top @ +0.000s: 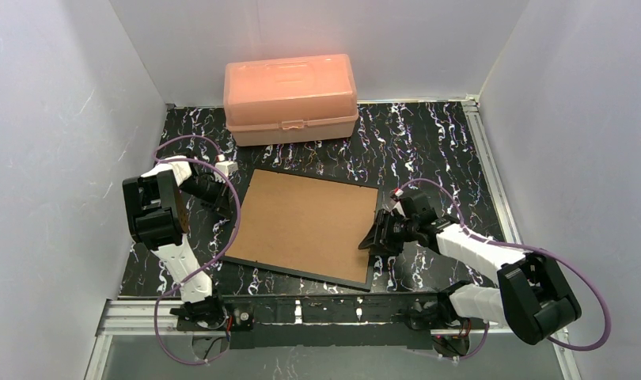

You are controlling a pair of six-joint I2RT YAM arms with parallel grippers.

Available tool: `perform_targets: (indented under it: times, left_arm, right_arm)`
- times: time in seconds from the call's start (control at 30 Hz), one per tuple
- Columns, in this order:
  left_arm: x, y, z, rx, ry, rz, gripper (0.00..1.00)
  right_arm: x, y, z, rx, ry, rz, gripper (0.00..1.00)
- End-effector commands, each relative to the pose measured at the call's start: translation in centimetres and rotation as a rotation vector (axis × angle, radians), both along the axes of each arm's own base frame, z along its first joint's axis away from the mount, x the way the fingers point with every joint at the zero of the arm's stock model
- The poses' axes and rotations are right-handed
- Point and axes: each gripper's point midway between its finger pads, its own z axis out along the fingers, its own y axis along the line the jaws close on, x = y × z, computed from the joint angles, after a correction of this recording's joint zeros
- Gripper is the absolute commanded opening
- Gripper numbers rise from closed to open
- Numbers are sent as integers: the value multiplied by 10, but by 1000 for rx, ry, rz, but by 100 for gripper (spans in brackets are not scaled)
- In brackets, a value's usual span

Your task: Put the photo into the frame

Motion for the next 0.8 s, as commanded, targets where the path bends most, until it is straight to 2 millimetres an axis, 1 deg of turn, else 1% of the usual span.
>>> perform_targets:
  times: [0.0, 0.4, 0.77]
  left_arm:
    - [-18, 4, -13, 49, 64, -45, 0]
    - [-21, 3, -16, 44, 73, -44, 0]
    - [-21, 2, -16, 41, 71, -47, 0]
  right_arm:
    - [-1, -2, 5, 1, -5, 27, 54]
    - [-2, 0, -12, 3, 26, 23, 54]
    - [-3, -7, -26, -46, 41, 15, 54]
